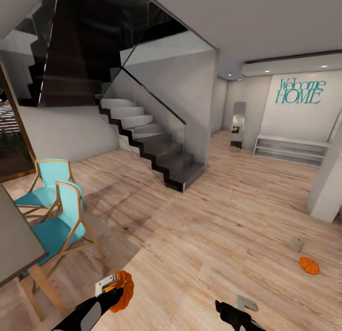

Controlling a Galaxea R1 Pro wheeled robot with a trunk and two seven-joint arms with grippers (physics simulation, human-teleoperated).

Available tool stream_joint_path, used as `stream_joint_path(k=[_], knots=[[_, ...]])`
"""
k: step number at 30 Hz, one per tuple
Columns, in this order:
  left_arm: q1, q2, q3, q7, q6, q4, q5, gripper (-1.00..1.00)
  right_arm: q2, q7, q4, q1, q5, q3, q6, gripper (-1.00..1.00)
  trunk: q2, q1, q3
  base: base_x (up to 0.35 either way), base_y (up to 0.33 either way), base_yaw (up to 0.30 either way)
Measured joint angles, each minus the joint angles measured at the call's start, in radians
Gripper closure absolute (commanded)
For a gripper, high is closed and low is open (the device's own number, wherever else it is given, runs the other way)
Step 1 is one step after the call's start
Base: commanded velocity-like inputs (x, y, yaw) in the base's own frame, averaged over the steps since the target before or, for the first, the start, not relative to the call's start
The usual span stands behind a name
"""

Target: Place each of the two pumpkins and all three candles from the living room inside a cabinet in the living room (use any cabinet), then make sure every cabinet is closed, and position the cauldron so it is next to a table in the living room.

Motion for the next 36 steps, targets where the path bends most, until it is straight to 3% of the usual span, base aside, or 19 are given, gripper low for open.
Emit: stream_joint_path(k=[8,21,26,36], knots=[[0.0,-0.003,0.0,0.0,-0.001,0.0,-0.001,1.0,-0.003,0.001,-0.001,0.0,0.0,0.0,0.018,-1.0,0.0,0.0,0.0,0.343,0.0,-0.256],[0.0,-0.003,0.0,0.0,0.0,0.001,-0.001,1.0,-0.004,0.002,-0.003,0.0,-0.002,-0.002,0.018,-1.0,0.0,0.0,-0.003,0.343,0.0,-0.121],[0.0,-0.003,0.0,0.001,-0.001,0.001,-0.002,1.0,-0.005,0.007,-0.002,0.0,-0.039,-0.004,0.018,-1.0,0.0,0.0,-0.006,0.343,0.0,-0.25],[0.0,-0.003,0.0,0.001,-0.001,0.0,-0.001,1.0,-0.005,0.01,0.002,0.0,-0.048,-0.004,0.019,-1.0,0.0,0.0,-0.014,0.343,0.0,-0.253]])
